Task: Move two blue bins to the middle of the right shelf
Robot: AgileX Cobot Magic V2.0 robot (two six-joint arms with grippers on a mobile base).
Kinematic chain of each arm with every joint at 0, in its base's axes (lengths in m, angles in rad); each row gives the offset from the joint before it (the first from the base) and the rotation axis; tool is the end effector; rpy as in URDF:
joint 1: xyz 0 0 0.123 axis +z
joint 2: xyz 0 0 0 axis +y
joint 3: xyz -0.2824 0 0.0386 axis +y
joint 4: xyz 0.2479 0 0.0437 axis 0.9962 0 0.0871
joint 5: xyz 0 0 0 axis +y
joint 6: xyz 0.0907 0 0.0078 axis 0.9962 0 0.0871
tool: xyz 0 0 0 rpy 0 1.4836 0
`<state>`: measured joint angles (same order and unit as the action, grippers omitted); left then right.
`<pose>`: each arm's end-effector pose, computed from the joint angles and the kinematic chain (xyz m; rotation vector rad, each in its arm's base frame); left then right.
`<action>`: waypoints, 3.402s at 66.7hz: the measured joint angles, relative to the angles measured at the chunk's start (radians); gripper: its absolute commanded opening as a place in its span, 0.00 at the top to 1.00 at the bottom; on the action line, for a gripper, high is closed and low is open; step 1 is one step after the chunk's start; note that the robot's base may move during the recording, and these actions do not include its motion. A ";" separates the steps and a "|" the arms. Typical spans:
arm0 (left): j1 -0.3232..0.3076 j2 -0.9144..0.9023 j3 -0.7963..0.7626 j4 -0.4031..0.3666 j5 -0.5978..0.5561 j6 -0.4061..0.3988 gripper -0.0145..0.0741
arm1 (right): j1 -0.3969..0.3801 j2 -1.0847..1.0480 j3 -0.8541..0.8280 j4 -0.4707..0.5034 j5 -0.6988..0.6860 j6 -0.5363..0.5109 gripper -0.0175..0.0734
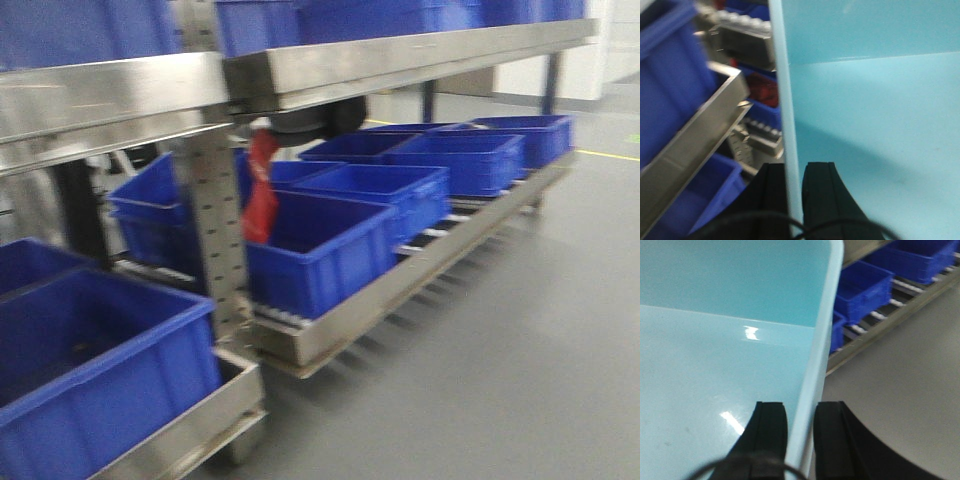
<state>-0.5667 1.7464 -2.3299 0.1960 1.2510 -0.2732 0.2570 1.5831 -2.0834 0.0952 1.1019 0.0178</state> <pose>0.3003 -0.1711 0.5186 0.2722 2.1277 -0.2569 0.3052 0.0882 0.5176 -0.2566 2.0778 0.2815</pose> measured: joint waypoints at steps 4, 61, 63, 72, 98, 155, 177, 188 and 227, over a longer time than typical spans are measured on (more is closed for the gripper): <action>0.000 0.000 0.000 0.000 0.000 0.000 0.96 | 0.000 0.000 0.000 0.000 0.000 0.000 0.99; 0.000 0.000 0.000 0.002 0.000 0.000 0.96 | 0.001 0.000 0.000 0.000 -0.003 0.000 0.99; 0.000 0.000 0.000 0.002 0.000 0.000 0.96 | 0.001 0.000 0.000 0.000 -0.003 0.000 0.99; 0.000 0.000 0.000 0.002 0.000 0.000 0.96 | 0.001 0.000 0.000 0.000 -0.003 0.000 0.99; 0.000 0.000 -0.002 0.006 0.000 0.000 0.96 | 0.001 0.000 0.000 0.004 -0.004 0.000 0.99; 0.000 0.000 -0.002 0.006 0.000 0.000 0.96 | 0.001 0.000 0.000 0.004 -0.004 0.000 0.99; 0.000 0.000 -0.002 0.006 0.000 0.000 0.96 | 0.001 0.000 0.000 0.004 -0.004 0.000 0.99; 0.000 0.000 -0.002 0.006 0.000 0.000 0.96 | 0.001 0.000 0.000 0.004 -0.004 0.000 0.99; 0.000 0.000 -0.002 0.006 0.000 0.000 0.96 | 0.001 0.000 0.000 0.004 -0.004 0.000 0.99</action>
<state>-0.5667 1.7464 -2.3316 0.2019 1.2510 -0.2732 0.2576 1.5831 -2.0834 0.0991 1.0977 0.0178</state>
